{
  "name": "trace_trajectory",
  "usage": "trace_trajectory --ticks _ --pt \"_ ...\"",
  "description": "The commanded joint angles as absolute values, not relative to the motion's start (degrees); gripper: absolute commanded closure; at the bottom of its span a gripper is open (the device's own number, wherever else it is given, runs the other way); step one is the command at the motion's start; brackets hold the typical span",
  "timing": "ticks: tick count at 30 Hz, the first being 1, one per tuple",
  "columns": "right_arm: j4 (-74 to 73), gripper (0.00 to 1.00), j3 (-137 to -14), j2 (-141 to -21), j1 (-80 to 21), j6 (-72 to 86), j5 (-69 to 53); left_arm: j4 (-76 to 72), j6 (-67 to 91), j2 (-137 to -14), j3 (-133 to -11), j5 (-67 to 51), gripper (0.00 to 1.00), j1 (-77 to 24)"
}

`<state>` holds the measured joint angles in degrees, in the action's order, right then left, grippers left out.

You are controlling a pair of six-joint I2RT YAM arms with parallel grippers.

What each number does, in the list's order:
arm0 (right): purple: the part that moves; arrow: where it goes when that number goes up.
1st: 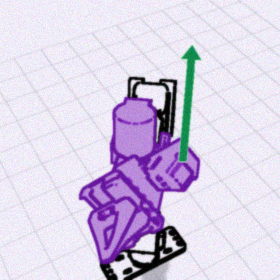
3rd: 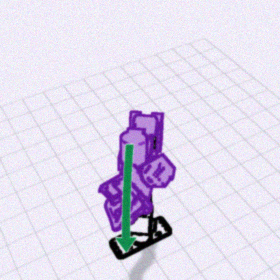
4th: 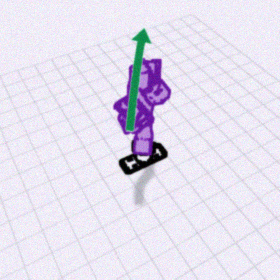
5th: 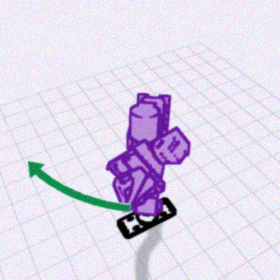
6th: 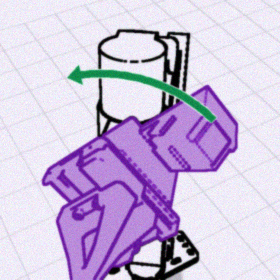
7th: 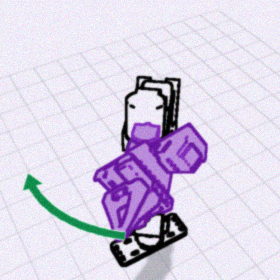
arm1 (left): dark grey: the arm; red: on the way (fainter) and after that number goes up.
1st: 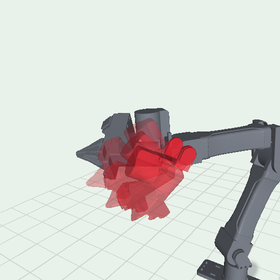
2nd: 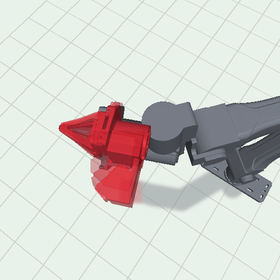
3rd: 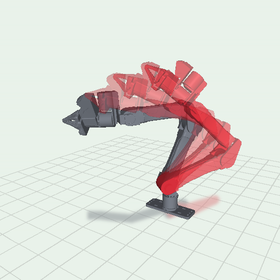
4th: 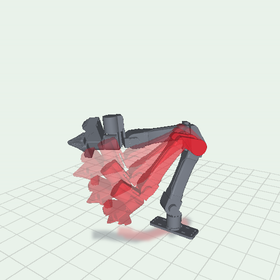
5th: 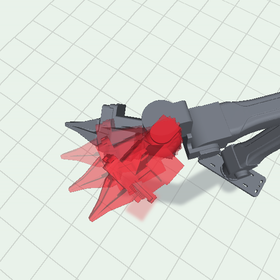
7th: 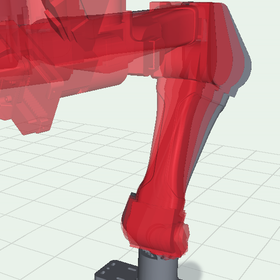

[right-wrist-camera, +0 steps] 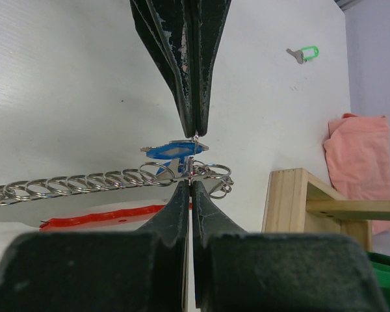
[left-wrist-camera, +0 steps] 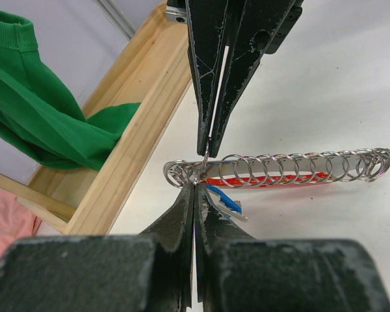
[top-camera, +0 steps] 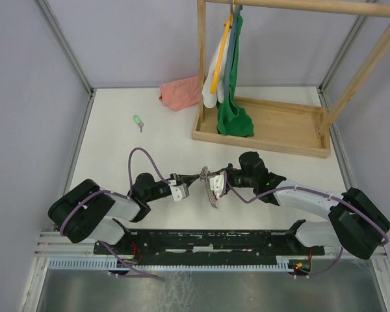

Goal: Put the keys on the keyring

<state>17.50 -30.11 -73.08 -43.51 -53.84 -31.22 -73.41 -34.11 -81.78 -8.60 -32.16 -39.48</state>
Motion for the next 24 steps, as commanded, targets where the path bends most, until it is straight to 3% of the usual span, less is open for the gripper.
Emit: trace_trajectory --ticks 1,24 --pt "20.6 0.99 -30.6 -72.5 -43.8 -53.5 -32.1 -76.3 -34.6 -81.4 -9.0 -33.9 0.97 -39.8" --pt "20.6 0.99 -30.5 -72.3 -43.8 -53.4 -32.7 -76.1 -34.2 -80.9 -9.1 -34.2 0.97 -39.8"
